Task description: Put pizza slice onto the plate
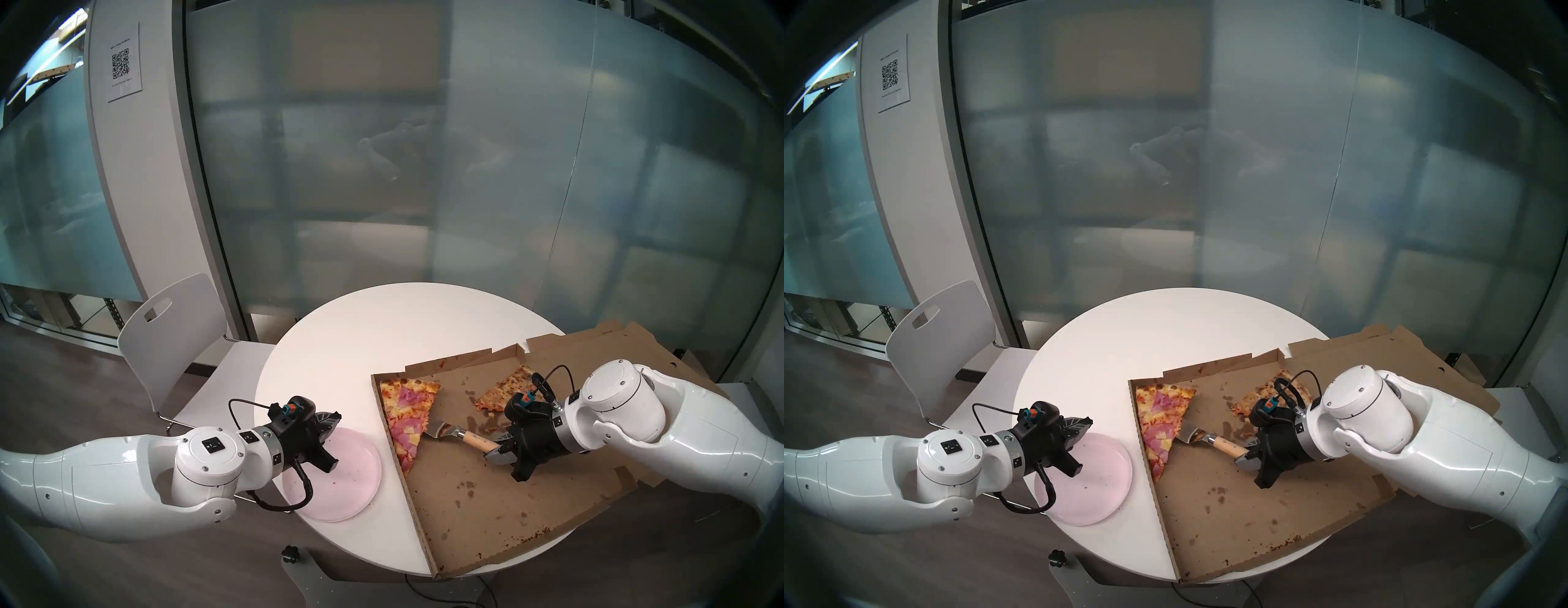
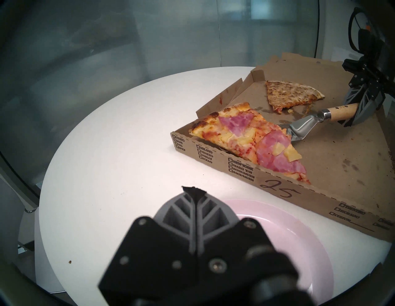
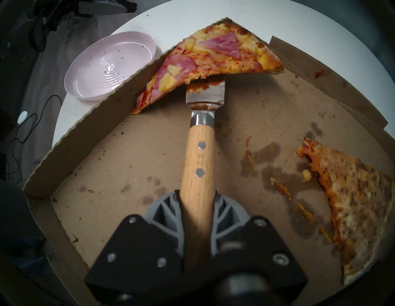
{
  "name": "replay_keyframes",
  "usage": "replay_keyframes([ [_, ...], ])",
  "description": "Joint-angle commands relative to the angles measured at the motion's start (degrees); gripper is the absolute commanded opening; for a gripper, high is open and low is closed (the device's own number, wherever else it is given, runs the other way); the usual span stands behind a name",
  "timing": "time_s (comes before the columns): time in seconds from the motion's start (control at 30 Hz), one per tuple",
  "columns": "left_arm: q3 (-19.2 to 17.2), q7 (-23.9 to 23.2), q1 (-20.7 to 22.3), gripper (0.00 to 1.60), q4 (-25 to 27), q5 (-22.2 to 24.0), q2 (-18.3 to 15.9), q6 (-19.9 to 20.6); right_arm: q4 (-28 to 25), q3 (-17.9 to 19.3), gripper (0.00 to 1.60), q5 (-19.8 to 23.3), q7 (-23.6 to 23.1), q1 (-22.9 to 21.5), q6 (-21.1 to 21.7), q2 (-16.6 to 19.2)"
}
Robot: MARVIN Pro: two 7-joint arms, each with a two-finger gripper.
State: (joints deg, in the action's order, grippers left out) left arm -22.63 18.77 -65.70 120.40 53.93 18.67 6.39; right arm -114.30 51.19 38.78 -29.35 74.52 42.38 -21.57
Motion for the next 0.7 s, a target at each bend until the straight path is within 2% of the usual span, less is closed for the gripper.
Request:
replay_keyframes([
  [0.0,-1.2,0.1,0.4,0.00,1.7,1.0,-2.1,-2.1,-2.6,2.8,0.00,2.7,0.3,0.4,-1.1,2.6],
  [0.67,-1.1,-0.6,0.6,0.00,0.4,2.7,-3.1,-4.4,-4.9,5.6,0.00,6.2,2.2,1.7,-1.4,4.1],
])
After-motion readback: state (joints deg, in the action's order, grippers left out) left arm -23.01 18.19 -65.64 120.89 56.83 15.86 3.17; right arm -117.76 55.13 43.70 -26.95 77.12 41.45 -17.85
